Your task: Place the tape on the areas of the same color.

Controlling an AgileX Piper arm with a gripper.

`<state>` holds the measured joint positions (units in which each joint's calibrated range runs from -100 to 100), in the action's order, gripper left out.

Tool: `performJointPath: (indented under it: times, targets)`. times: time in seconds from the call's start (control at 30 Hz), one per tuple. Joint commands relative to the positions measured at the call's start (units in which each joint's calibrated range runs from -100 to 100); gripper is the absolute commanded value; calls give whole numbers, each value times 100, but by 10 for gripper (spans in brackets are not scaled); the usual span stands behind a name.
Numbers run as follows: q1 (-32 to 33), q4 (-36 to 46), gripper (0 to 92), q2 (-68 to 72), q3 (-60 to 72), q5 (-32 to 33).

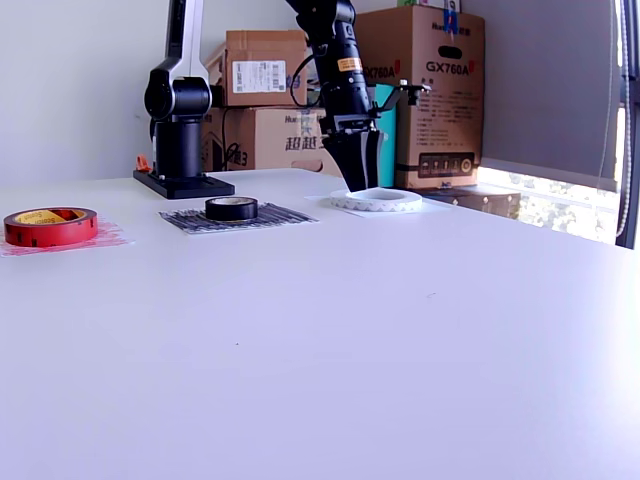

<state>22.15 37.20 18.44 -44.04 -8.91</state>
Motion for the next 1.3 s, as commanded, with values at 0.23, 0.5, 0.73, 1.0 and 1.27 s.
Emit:
performJointPath:
  times: [0.23,0.5,0.73,1.0,1.27]
  targets:
    - [-296,43,516,-235,1246,679]
    - [-1022,43,515,-1049,1164,770]
    - [-1512,17,515,-2059,910,606]
    - [-1646,-237,514,-3500,-163,16]
    - [-1630,-1120,345,-4725,-1326,-344]
